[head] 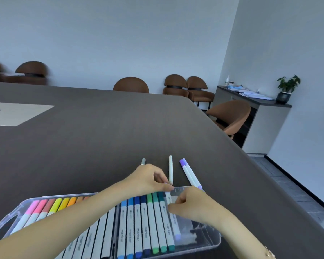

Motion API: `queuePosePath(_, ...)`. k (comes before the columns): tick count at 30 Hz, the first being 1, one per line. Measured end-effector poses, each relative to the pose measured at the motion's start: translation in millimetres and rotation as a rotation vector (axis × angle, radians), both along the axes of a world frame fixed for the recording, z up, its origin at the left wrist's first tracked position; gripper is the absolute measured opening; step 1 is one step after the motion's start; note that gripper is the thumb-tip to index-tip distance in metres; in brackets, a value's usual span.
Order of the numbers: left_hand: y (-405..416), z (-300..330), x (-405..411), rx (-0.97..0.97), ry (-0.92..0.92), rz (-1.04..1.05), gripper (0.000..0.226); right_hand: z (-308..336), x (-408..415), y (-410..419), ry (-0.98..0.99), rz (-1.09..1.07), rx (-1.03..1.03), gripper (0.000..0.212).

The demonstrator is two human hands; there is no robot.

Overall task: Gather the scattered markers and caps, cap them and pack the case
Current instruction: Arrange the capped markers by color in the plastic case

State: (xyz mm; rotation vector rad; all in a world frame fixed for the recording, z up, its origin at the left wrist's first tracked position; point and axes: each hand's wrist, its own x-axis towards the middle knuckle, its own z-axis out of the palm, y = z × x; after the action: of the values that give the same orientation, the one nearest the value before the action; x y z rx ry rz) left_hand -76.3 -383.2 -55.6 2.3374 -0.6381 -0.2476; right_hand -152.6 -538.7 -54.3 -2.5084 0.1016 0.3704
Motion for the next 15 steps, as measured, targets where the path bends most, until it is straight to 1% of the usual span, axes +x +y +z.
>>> queuePosePath(3,4,-7,-11,-0.048,-0.08,0.026,0.021,-2,-12,2,-0.043,0.033,0.002,0.038)
queuePosePath(6,6,-13,-18,-0.02,-0.147,0.002,0.022,2,-21,1,-0.053,0.085,-0.027,0.033)
queuePosePath(9,4,-20,-22,-0.012,-0.201,-0.009,0.024,2,-29,0,-0.081,0.091,-0.088,0.036)
queuePosePath(13,3,-22,-20,-0.025,-0.231,0.001,0.026,2,-34,-2,-0.196,0.159,-0.264,0.037)
queuePosePath(15,2,-22,-19,-0.024,-0.232,0.01,0.025,-1,-35,-4,-0.221,0.186,-0.283,0.04)
